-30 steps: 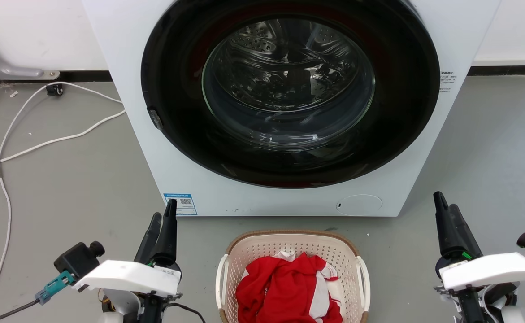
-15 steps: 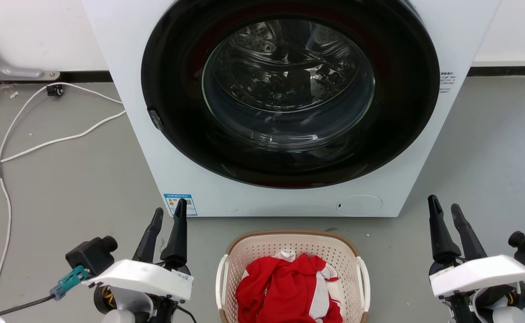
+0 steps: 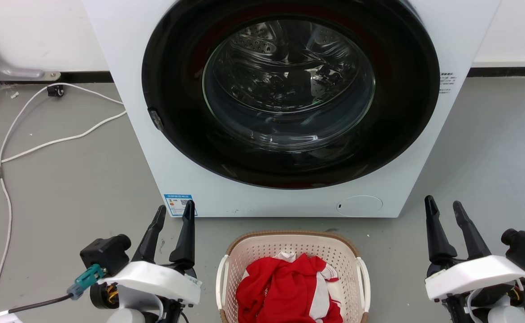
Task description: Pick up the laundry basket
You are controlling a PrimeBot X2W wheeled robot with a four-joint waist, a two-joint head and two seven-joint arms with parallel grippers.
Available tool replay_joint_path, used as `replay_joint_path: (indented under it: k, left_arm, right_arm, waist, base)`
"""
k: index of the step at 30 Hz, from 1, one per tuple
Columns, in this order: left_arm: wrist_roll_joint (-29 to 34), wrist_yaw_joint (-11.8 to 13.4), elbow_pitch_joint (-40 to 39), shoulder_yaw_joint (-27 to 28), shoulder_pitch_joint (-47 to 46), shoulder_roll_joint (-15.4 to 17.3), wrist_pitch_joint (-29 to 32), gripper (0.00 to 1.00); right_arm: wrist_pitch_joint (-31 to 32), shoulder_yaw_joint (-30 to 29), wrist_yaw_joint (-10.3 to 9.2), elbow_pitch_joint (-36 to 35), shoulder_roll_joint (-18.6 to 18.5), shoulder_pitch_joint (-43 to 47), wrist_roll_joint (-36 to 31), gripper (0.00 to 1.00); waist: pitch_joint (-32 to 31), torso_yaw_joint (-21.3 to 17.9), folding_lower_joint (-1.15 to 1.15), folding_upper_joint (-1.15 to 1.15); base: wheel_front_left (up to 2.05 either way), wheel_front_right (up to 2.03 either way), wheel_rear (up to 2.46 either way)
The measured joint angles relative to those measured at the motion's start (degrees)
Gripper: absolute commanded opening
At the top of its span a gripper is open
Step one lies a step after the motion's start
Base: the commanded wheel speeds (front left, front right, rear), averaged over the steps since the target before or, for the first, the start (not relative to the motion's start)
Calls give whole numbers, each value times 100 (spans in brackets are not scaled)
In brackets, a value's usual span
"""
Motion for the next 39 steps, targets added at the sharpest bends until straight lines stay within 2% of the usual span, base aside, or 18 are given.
replay_joint_path:
  k: [17,39]
  left_arm:
    - [1068,53,145,-79,-52,0,-243,100]
    - [1940,111,428,-93,-86,-15,-495,100]
  right_arm:
    - [-53,32,0,-32,0,49,-1040,100]
    - [-189,52,1,-43,1,115,-1990,100]
  waist:
    - [-26,-12,0,0]
    - [-83,-18,0,0]
  base:
    - [0,0,0]
    - [0,0,0]
